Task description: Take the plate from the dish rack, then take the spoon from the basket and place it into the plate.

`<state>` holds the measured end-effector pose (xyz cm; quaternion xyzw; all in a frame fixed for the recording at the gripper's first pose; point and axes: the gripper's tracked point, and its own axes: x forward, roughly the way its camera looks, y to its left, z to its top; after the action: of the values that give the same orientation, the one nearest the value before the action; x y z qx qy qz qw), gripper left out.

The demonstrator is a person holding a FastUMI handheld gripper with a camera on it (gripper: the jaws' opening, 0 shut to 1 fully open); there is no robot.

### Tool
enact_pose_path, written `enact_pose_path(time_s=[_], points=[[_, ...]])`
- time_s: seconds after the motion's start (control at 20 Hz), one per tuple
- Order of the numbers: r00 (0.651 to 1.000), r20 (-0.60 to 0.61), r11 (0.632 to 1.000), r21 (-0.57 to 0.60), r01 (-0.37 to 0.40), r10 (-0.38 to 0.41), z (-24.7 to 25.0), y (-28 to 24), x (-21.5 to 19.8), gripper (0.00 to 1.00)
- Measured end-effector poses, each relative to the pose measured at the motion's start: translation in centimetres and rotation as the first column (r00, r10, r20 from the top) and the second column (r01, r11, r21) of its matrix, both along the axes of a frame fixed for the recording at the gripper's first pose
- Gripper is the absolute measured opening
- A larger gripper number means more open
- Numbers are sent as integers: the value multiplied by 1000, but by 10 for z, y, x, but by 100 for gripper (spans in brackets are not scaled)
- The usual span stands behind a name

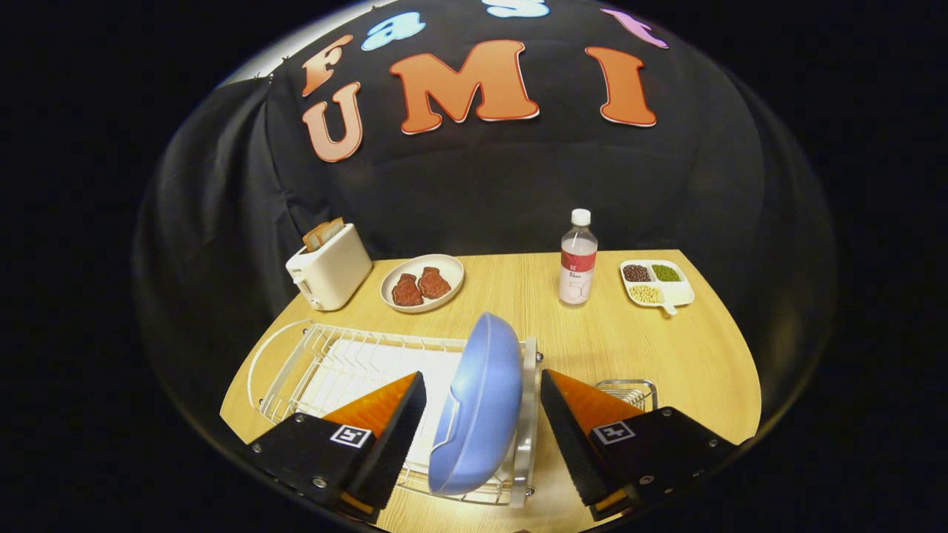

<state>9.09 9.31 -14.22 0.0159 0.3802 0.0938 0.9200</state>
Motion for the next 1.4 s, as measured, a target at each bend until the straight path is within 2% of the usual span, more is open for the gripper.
enact_pose_path(time_s=[0.15, 0.2, 0.3, 0.45, 0.5, 0.55, 0.7, 0.8, 0.9, 1.1, 1.4], points=[[997, -69, 1000, -19, 18, -19, -18, 7, 3, 82], [996, -87, 1000, -24, 14, -16, -21, 11, 1, 75], [993, -119, 999, -33, -25, 21, -28, 22, 0, 69], [991, -133, 990, -133, -40, 22, -42, 22, 0, 57], [992, -130, 982, -187, -32, 7, -42, 17, 0, 51], [993, -120, 974, -227, -20, -8, -42, 13, 3, 49], [991, -119, 965, -262, 22, -55, -38, 13, 6, 41], [994, -50, 952, -295, 82, -101, -24, 8, 20, 37], [996, 19, 935, -345, 84, -83, -10, 7, 31, 30], [996, 69, 911, -402, 87, -65, 9, 4, 29, 30], [993, 105, 963, -256, 83, -57, 46, 15, -1, 30]])
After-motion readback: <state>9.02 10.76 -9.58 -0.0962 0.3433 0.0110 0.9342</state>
